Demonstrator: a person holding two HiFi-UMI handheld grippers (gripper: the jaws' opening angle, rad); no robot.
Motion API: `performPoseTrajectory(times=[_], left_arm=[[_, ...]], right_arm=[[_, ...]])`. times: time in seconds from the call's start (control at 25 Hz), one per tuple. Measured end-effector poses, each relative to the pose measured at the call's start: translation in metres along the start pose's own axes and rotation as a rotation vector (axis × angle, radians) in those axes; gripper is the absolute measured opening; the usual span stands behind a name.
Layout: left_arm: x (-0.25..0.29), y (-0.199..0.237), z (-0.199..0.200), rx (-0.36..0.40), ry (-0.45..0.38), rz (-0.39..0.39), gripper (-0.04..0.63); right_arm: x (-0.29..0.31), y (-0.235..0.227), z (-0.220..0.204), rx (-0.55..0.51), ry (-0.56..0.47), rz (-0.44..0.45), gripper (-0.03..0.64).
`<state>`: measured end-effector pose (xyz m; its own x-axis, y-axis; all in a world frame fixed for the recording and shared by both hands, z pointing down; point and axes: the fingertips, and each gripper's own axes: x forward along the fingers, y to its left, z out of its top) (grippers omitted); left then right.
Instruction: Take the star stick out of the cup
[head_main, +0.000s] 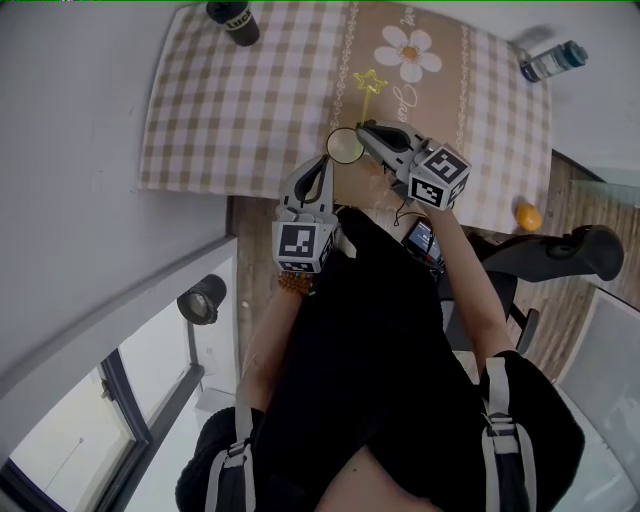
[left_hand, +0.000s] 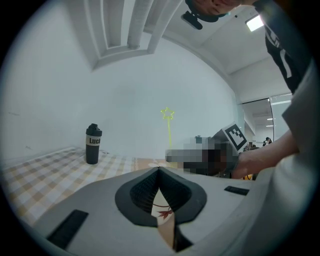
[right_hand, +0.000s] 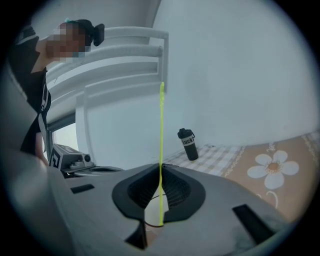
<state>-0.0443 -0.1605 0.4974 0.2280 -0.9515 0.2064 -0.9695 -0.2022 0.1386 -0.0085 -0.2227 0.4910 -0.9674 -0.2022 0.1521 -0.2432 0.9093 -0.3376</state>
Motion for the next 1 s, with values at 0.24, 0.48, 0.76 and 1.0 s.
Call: performPoseTrajectory(times=[0.24, 0.48, 0.76, 1.0], left_arm=[[0.001, 0.005, 0.021, 0.012, -0.042, -0.002, 0.001], [0.000, 0.004, 0.045, 0.047, -0.086, -0.013, 0.002], [0.000, 0.002, 0.060, 0.093, -0.115, -0.030, 0.001], [-0.003, 0.005, 0.071, 0.104, -0.136, -0.036, 0.002]], right_arm=[[-0.013, 0.012, 0.026, -0.116, -0.071, -0.120, 0.015], [-0.031, 0.023, 0.046, -0.298, -0.119, -0.332, 0.015], [-0.039, 0.024, 0.050, -0.280, -0.160, -0.470, 0.017], [-0.033, 0.038, 0.056, -0.295, -0.198, -0.500, 0.017]])
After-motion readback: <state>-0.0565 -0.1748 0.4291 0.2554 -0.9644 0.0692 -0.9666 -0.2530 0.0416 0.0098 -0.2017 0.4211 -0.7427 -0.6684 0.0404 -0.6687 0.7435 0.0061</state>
